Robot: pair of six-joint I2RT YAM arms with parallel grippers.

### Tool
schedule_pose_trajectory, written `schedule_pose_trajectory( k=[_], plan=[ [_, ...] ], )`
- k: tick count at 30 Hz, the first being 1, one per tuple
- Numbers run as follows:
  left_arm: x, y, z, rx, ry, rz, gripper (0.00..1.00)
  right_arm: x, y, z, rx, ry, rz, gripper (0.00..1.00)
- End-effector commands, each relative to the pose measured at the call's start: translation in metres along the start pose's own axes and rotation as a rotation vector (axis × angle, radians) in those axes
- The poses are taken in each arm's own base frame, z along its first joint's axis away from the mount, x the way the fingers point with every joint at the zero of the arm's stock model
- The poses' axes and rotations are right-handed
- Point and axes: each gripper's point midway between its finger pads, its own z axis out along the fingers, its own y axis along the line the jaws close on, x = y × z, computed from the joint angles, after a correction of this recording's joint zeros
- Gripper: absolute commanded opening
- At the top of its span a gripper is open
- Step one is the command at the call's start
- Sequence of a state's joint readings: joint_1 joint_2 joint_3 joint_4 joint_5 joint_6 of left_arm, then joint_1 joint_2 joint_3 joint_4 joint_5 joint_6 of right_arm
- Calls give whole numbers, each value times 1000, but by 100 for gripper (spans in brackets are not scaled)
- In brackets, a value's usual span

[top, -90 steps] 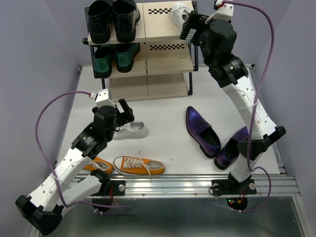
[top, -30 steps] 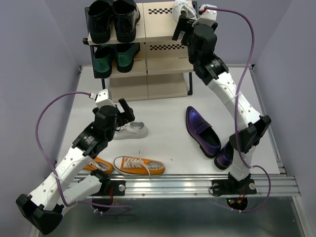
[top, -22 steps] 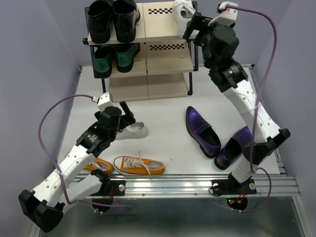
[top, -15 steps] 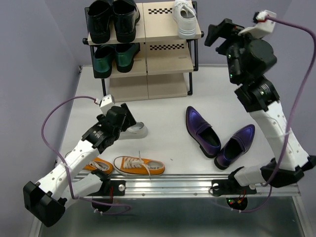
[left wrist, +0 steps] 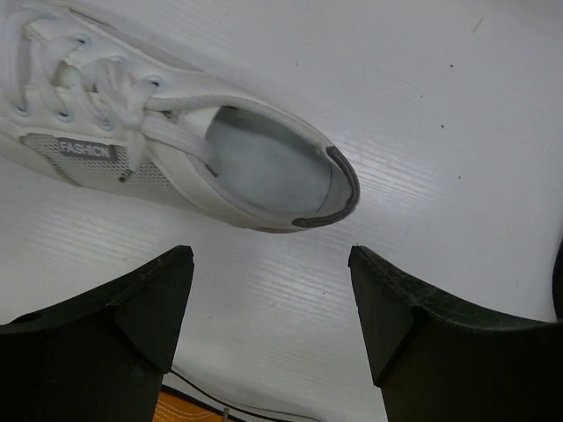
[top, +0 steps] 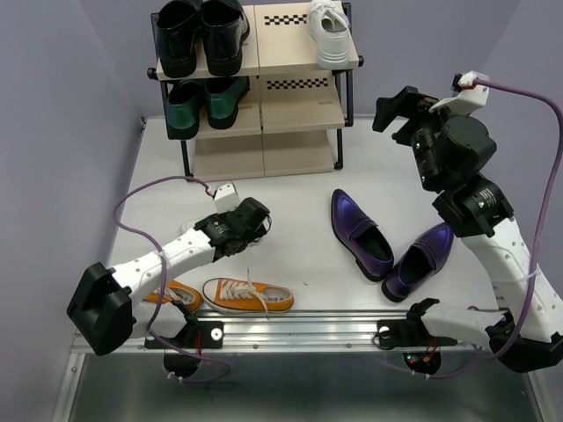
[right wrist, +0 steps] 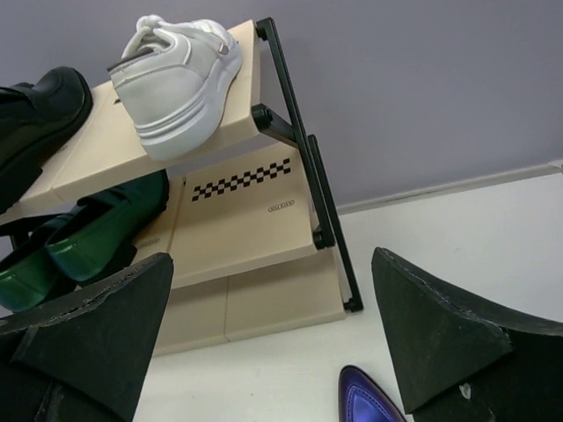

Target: Place and organize the shoes onto the shoe shelf

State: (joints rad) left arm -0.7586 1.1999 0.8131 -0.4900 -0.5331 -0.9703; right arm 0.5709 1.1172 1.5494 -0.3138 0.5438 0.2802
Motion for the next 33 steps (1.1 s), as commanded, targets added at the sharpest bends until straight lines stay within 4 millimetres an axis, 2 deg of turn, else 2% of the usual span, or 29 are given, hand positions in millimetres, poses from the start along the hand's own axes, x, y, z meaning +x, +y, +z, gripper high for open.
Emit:
schedule_pose_trajectory(
  k=[1, 8, 12, 15, 17, 18, 21, 28, 29, 31, 33],
  plan=[
    [-21, -30, -5, 18, -86, -80, 80, 0, 1, -9, -21, 16, 25, 100],
    [-27, -43, 1, 17, -115, -82, 78, 12, -1, -12, -23, 49, 23, 100],
    [-38, -49, 3, 2, -153, -85, 78, 18, 0, -11, -29, 68, 17, 100],
    [-40, -54, 11, -30, -158, -81, 75, 21, 0, -10, -30, 79, 13, 100],
    [-34, -50, 22, -86, -148, -96, 70, 25, 0, -10, -31, 90, 6, 100],
    [-29, -40, 25, -139, -138, -83, 70, 26, 0, -10, -30, 93, 6, 100],
    [-27, -34, 39, -217, -140, -102, 70, 31, -4, -10, -16, 105, -5, 100],
    [-9, -30, 63, -217, -82, -135, 70, 40, -7, -11, -12, 133, -23, 100],
    [-8, -28, 65, -218, -77, -140, 67, 41, -7, -12, -13, 137, -25, 100],
    [-6, -27, 68, -218, -74, -138, 51, 45, -7, -11, -11, 148, -28, 100],
    [-7, -31, 70, -193, -80, -131, 26, 47, -9, -10, 2, 149, -22, 100]
  ],
)
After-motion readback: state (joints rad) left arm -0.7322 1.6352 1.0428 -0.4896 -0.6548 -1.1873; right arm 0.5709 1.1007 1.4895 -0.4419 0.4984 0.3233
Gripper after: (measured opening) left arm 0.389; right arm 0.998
